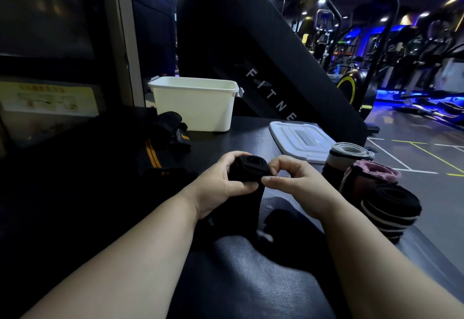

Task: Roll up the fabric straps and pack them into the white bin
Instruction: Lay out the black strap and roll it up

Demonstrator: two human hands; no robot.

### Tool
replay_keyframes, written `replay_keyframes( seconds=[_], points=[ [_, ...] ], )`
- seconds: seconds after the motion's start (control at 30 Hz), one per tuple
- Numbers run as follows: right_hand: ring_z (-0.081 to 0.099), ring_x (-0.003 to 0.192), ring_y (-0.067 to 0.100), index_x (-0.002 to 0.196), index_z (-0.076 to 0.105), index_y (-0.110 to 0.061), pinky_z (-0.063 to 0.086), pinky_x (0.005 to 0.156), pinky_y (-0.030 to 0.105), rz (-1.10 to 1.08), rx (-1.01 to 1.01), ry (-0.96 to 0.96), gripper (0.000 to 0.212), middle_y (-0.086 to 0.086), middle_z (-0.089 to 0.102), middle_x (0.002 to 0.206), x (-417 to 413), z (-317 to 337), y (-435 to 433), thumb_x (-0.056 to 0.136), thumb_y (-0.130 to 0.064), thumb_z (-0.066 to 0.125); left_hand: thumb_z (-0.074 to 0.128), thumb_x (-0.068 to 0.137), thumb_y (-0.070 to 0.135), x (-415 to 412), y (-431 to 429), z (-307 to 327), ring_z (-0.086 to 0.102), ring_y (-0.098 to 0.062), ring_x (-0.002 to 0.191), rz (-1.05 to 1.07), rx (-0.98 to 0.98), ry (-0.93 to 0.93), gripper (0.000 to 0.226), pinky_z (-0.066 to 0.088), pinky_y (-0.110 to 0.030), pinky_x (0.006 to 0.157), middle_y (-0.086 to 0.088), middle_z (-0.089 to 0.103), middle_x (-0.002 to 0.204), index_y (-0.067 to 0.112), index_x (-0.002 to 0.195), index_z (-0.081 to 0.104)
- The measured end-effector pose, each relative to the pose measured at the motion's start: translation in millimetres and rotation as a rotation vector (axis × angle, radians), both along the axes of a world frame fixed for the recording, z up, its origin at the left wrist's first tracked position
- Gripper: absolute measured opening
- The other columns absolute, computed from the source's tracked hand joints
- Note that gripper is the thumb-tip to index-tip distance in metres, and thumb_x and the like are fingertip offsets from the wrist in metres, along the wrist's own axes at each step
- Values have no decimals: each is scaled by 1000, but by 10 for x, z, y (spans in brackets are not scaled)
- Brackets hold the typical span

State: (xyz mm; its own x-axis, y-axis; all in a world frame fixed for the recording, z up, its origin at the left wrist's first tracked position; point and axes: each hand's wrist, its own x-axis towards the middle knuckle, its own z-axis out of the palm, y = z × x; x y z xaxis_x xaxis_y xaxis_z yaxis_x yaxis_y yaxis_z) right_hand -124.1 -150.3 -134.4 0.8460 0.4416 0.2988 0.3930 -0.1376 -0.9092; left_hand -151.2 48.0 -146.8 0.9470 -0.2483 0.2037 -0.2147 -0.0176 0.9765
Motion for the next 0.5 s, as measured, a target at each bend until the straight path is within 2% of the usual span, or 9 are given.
replay_keyframes(
  seconds=[0.1,0.23,0.37,0.43,0.5],
  points=[
    [52,85,10,67,57,-21,39,85,27,22,13,-2,22,0,55,85,-7,26,18,67,-28,78,75,65,21,25,-17,-13,61,-9,106,90,23,-34,61,48,-30,99,-2,64,116,25,122,52],
    [51,79,6,66,59,-15,38,81,21,35,49,14,19,-6,52,80,-22,46,21,75,-27,70,79,61,29,33,-31,-11,61,-15,110,159,62,-56,63,48,-35,102,-5,62,118,28,118,51],
    [53,84,9,66,62,-17,40,87,24,19,47,26,19,-5,54,84,-12,39,16,75,-32,72,79,50,50,35,-64,-4,60,-14,112,213,113,-72,75,48,-36,102,-1,62,117,30,117,51],
    [53,86,9,68,63,-23,39,90,29,-17,3,-5,18,-5,56,85,-8,25,23,71,-37,75,81,53,46,31,-37,-7,59,-15,114,178,95,-24,75,47,-35,103,-3,61,121,31,119,49],
    [53,86,9,70,63,-23,39,89,29,-48,-45,-39,17,-3,58,85,-11,8,29,72,-35,74,81,63,28,17,15,7,59,-16,114,42,20,60,71,48,-31,101,-6,58,124,29,124,46]
  ],
)
